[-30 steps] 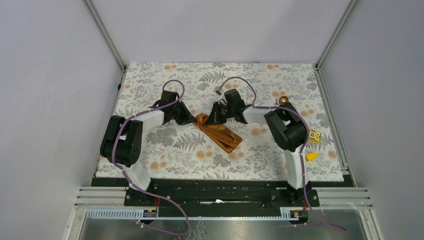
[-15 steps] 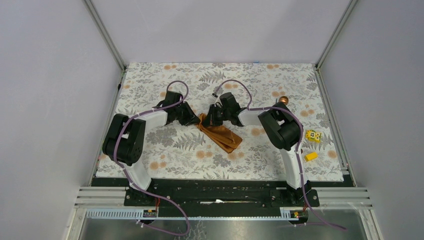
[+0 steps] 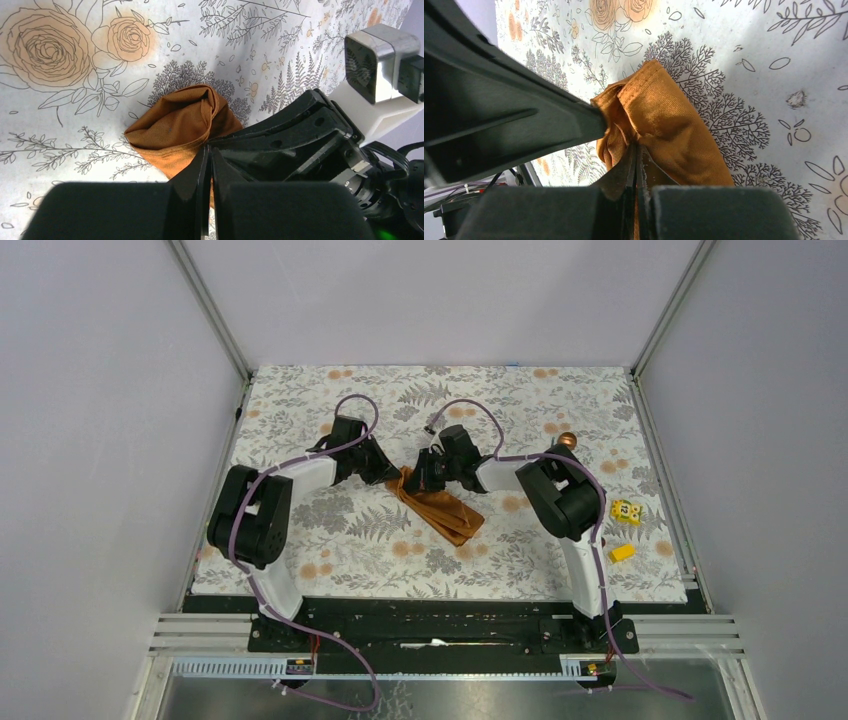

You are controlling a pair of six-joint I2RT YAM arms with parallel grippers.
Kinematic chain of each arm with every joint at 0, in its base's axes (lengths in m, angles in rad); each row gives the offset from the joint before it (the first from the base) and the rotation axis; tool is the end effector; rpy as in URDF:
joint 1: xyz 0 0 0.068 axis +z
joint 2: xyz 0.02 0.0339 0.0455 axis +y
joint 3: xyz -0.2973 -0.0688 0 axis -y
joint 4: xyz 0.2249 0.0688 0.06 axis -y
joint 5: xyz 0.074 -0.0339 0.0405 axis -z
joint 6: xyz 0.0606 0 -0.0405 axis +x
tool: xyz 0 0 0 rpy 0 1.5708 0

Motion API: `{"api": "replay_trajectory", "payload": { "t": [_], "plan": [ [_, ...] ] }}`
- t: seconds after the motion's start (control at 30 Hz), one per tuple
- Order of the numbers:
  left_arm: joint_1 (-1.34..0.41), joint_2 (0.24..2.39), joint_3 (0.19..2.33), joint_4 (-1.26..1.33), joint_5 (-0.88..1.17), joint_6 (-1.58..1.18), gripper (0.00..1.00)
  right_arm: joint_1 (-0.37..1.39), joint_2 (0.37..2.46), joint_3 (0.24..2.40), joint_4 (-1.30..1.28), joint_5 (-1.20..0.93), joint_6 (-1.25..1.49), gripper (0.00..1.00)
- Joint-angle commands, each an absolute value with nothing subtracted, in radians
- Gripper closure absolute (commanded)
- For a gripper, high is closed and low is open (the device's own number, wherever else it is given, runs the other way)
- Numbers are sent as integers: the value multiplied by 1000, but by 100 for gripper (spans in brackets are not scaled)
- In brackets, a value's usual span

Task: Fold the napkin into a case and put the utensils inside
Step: Grasp the top corner of the smaller rectangle folded napkin from the folded napkin, then pick up the smaller rectangle-folded napkin from the center of the board.

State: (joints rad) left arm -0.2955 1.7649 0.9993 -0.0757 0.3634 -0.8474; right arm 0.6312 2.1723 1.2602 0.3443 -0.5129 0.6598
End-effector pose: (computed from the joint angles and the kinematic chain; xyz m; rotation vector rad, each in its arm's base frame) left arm 0.3459 -0.1278 0.1952 -0.5254 2.5153 -0.9255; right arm 0.3702 0.3074 0.1493 -0.3009 2.3287 1.2534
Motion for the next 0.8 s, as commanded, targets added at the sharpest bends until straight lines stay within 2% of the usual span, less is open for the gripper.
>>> {"api": "replay_trajectory", "payload": {
  "t": [0.0,0.17,0.4,0.47,0.53,0.7,0.77],
  "plan": [
    [-300,1836,1040,18,373,-851,95,640,2186,1281,343,-473,653,100],
    [-299,1904,1032,8,333,-835,100,654,2093,1304,211,-472,577,98],
    [-292,1877,958,2,311,-810,100,654,1893,1238,-91,-366,269,62],
    [-289,1867,940,2,311,-804,100,655,1855,1176,-94,-365,228,57],
    [-288,1862,936,2,311,-800,100,659,1834,1122,-75,-393,214,57],
    [-288,1859,934,2,315,-802,100,699,1815,987,33,-398,241,70],
    [-288,1855,932,2,312,-801,100,705,1809,974,36,-397,247,72]
  ]
}}
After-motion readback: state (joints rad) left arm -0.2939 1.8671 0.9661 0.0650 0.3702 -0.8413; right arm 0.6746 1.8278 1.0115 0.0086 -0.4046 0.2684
